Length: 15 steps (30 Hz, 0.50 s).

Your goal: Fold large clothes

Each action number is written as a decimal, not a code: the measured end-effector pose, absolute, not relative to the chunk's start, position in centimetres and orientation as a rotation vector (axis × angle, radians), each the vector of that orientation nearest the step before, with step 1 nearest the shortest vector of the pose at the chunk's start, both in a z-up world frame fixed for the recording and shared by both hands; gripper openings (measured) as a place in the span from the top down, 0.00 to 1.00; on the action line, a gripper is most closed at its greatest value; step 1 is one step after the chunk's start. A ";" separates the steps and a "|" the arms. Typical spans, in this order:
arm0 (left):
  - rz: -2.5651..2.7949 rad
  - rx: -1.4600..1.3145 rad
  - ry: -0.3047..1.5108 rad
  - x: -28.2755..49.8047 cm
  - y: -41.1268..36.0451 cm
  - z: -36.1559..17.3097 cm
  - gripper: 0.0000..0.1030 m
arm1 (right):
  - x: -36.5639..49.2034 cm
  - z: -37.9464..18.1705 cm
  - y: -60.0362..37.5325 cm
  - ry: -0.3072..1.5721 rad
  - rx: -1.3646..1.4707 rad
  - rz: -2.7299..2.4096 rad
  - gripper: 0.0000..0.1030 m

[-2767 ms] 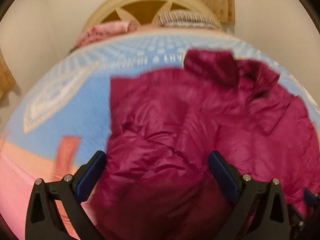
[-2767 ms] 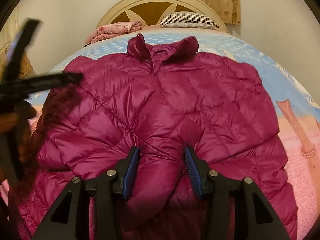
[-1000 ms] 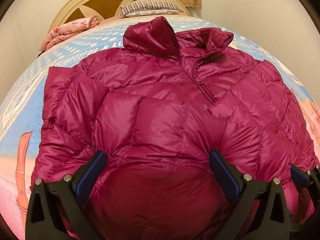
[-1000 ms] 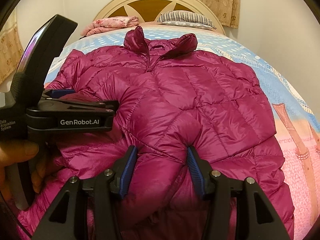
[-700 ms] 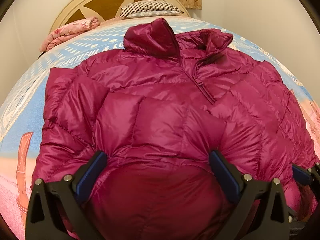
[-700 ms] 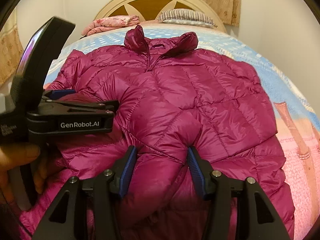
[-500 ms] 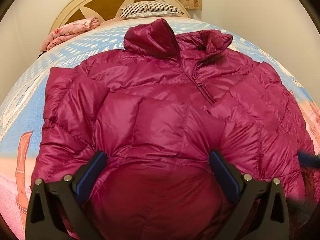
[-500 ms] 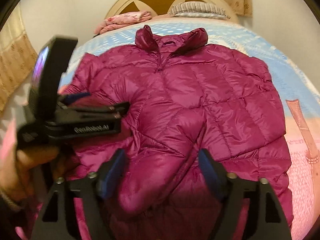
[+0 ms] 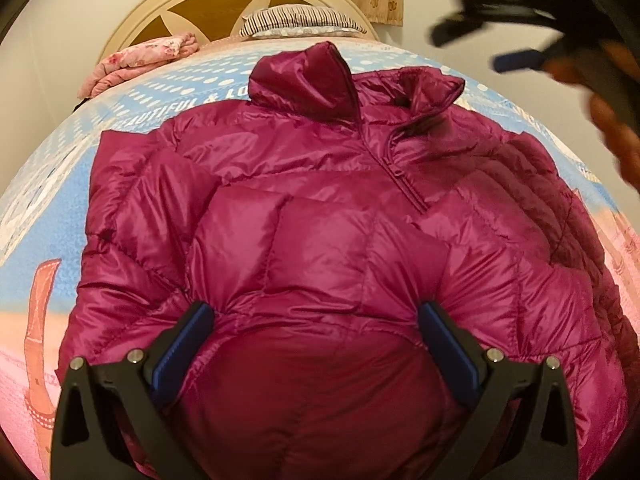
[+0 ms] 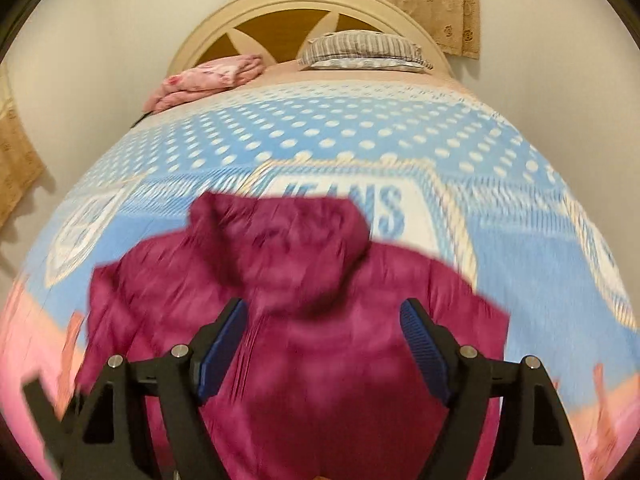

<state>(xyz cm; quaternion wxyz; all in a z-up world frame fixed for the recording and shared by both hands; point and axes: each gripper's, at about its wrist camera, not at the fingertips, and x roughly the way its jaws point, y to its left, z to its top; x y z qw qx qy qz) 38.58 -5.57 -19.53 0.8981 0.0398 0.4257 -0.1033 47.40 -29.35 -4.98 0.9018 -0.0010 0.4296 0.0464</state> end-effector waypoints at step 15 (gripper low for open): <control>-0.230 0.055 0.877 38.6 -5.3 -19.5 0.00 | 54.6 -9.7 -29.6 0.998 -0.148 0.011 0.84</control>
